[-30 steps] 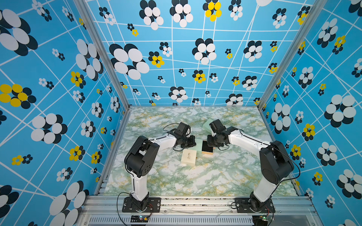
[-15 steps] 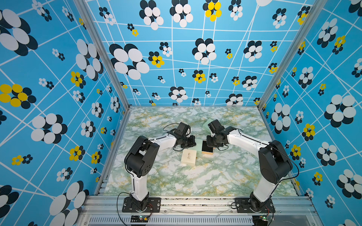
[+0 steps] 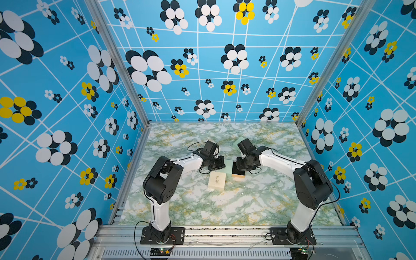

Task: Take out the earrings from the drawer-style jewelry box
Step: Pick up the earring from the drawer.

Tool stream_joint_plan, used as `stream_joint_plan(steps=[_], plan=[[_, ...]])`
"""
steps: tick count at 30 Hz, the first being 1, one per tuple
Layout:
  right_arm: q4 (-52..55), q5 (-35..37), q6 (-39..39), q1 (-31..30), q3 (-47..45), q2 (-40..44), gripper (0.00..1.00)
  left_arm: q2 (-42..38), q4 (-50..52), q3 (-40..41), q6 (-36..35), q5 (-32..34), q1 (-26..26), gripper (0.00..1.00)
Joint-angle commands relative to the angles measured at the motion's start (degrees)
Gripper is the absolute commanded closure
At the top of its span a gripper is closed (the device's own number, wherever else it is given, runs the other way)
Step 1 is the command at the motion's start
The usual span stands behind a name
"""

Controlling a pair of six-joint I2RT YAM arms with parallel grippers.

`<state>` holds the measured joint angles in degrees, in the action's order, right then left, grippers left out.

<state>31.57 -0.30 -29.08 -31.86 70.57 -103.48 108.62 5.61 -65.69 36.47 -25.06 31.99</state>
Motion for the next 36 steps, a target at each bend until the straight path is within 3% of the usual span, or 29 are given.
stream_joint_plan(steps=[1, 20, 36], plan=[[1.69, 1.34, 0.87, -0.49, 1.50, -1.06, 0.78, -0.90, 3.29, 0.57, -0.03, 1.15, -0.13, 1.00], [0.86, 1.22, 0.93, -0.49, 1.13, -2.34, 0.79, -0.60, 3.28, 0.60, 0.08, 1.06, -0.13, 1.00], [0.62, 1.11, 0.93, -0.43, 1.07, -3.05, 0.87, -0.92, 3.18, 0.83, 0.05, 1.15, -0.08, 1.00]])
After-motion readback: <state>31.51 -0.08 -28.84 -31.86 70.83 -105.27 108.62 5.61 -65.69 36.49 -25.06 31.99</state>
